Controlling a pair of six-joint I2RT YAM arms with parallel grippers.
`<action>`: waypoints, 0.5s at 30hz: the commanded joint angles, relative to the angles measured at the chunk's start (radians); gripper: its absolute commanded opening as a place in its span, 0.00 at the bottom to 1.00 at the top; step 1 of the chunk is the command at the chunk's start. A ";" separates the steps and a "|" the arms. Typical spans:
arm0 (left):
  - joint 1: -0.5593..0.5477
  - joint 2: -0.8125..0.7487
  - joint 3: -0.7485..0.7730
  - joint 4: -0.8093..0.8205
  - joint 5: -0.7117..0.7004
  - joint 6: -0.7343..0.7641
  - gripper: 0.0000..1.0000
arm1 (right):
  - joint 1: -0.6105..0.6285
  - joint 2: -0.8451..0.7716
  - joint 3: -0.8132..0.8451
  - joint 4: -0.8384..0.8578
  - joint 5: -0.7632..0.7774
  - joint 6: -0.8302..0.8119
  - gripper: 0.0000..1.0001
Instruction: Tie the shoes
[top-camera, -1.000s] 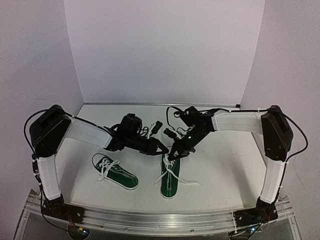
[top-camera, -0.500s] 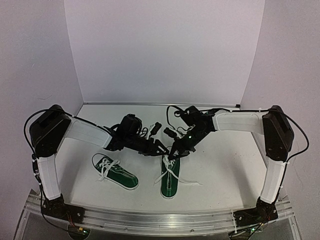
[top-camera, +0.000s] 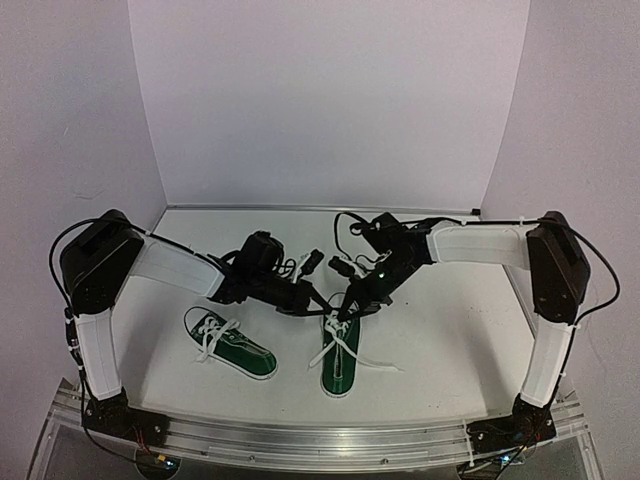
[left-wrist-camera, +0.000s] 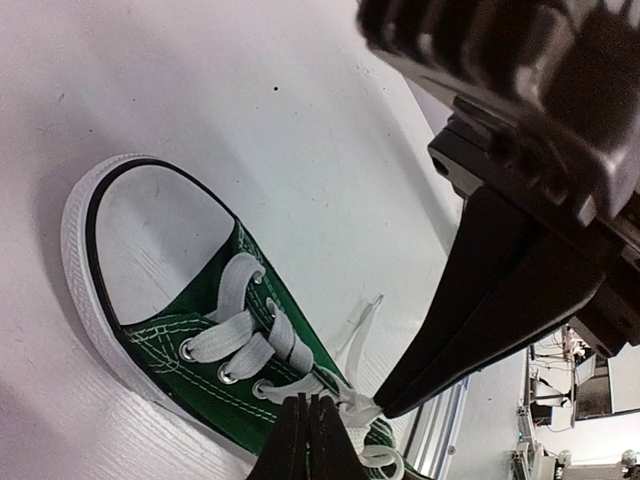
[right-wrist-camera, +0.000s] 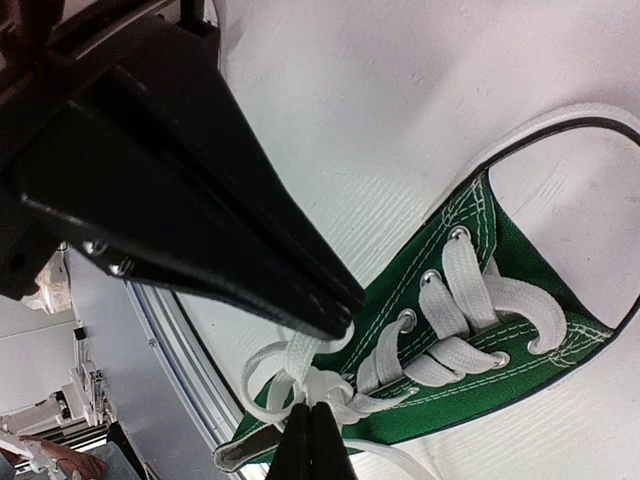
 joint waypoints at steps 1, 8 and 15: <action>0.012 -0.078 -0.049 0.021 -0.032 0.005 0.00 | 0.005 -0.068 -0.027 0.010 0.012 -0.007 0.00; 0.015 -0.116 -0.110 0.000 -0.081 0.016 0.00 | -0.002 -0.105 -0.069 0.017 0.040 0.004 0.00; 0.015 -0.114 -0.104 -0.051 -0.137 0.035 0.00 | -0.014 -0.124 -0.093 0.033 0.046 0.013 0.00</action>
